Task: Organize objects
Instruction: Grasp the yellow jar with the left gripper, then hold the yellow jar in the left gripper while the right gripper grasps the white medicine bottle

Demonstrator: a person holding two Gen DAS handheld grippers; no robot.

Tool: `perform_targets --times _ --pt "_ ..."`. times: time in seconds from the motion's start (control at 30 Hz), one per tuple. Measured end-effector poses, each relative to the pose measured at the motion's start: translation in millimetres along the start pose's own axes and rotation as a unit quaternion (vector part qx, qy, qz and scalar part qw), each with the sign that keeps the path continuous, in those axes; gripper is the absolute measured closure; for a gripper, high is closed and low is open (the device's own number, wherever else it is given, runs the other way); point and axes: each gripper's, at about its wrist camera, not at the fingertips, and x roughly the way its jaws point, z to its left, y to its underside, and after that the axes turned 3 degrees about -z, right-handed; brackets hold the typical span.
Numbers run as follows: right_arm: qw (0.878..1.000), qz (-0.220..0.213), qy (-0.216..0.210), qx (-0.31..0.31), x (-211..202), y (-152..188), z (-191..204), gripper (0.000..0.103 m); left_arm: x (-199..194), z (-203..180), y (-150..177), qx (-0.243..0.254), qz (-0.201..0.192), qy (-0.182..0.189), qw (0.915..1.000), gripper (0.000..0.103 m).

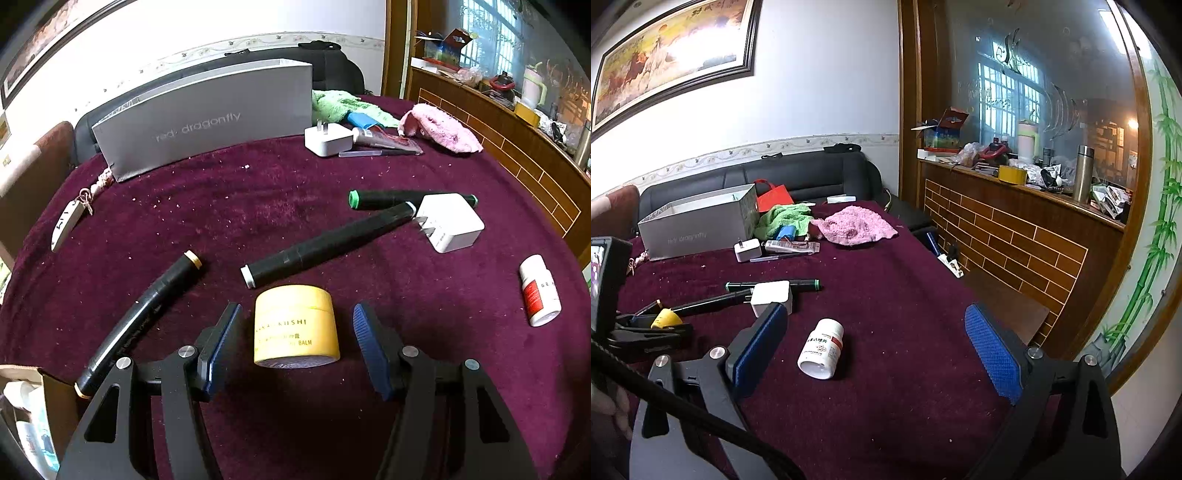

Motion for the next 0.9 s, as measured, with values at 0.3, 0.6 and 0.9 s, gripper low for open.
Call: perform_targets --times 0.3,0.6,0.9 --pt "1.000 0.013 0.003 0.004 8 1 -2 0.006 -21 14 8 -0.041 0.000 0.031 0.9987 0.069" --pt "0.994 0.065 -0.037 0.084 30 7 -29 0.006 -106 18 46 -0.060 -0.024 0.088 0.9941 0.069" --pt "0.957 0.164 -0.090 0.221 63 18 -72 0.006 -158 25 89 -0.051 -0.068 0.093 0.9921 0.069"
